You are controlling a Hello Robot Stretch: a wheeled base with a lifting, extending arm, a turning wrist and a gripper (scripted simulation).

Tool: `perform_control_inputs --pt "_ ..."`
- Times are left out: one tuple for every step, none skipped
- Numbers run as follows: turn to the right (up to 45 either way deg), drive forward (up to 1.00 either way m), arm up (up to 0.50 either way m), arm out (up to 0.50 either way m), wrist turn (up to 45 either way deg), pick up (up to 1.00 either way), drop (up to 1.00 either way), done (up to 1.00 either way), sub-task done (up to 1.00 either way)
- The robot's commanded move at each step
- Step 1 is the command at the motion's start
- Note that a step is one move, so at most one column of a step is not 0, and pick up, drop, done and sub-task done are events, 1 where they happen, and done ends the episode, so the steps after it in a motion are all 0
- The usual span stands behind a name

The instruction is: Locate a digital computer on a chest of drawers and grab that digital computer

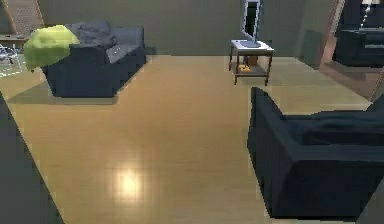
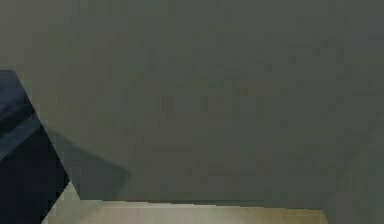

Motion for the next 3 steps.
perform_control_inputs --pt "-27.0 0.00 0.00 0.00 0.0 0.00 0.00 0.00 0.00" --pt "0.0 1.00 0.00 0.00 0.0 0.00 0.00 0.00 0.00" --pt "-6.0 0.00 0.00 0.00 0.0 0.00 0.00 0.00 0.00"
